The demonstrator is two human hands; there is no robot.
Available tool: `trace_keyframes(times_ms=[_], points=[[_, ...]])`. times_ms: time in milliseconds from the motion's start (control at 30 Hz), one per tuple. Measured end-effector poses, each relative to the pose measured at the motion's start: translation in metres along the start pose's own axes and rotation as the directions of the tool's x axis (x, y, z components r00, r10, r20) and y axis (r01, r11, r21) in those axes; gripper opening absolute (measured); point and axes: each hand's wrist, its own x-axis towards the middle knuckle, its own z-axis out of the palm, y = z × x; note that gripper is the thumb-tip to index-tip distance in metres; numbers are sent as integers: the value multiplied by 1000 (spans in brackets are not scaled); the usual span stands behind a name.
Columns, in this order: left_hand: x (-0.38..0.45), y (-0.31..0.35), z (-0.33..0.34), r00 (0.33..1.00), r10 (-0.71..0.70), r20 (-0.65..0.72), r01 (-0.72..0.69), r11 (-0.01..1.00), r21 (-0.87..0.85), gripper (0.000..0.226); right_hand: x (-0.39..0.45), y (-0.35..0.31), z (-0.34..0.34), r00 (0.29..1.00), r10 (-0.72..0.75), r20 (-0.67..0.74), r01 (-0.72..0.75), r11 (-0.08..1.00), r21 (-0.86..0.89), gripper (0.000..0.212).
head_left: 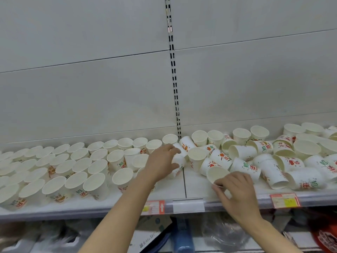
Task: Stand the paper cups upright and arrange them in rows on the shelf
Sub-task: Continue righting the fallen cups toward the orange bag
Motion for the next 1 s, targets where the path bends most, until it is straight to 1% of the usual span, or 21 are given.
trace_keyframes(times_ms=[100,133,167,233,333,400,467,533,600,633,700,733,800,867,900,1000], points=[[36,4,14,970,12,243,-30,997,69,54,3,-16,25,993,-58,105,52,997,65,20],[43,3,18,959,10,284,-38,995,94,53,5,-17,33,990,-57,131,48,997,67,21],[48,1,21,955,10,295,-46,992,118,49,7,-18,39,989,-39,145,30,997,65,21],[52,-2,22,964,28,263,-61,991,118,35,11,-17,48,988,10,152,-20,998,61,20],[42,-8,15,979,30,201,-25,999,-26,14,12,-17,56,985,16,169,-26,998,56,19],[26,-10,10,991,17,133,-8,998,-67,7,12,-17,62,985,7,174,-17,998,58,18],[6,-9,10,998,7,55,-4,998,-55,1,12,-19,68,985,15,171,-25,998,57,17],[-12,-9,14,1000,13,14,-13,999,-36,7,10,-22,74,985,14,172,-23,999,48,16],[-21,-12,18,999,24,24,-23,999,-42,12,9,-24,76,984,9,179,-16,999,34,15],[-21,-15,17,999,14,33,-12,998,-69,15,9,-24,76,984,5,177,-10,1000,29,15],[-17,-23,13,999,-25,32,30,984,-177,26,10,-24,75,985,-6,171,0,1000,30,15],[-13,-26,9,999,-51,3,50,973,-227,29,10,-25,75,985,-10,170,5,999,31,16],[4,-30,0,990,-112,-83,88,964,-251,27,10,-27,75,985,-3,170,-3,999,34,16],[29,-32,-5,978,-159,-135,129,970,-208,22,12,-31,73,988,37,152,-43,998,38,20],[44,-31,-5,977,-173,-128,151,974,-171,23,14,-33,72,990,55,132,-60,998,36,21],[78,-23,4,984,-178,-16,178,984,0,35,25,-33,69,996,62,63,-62,998,11,19]])
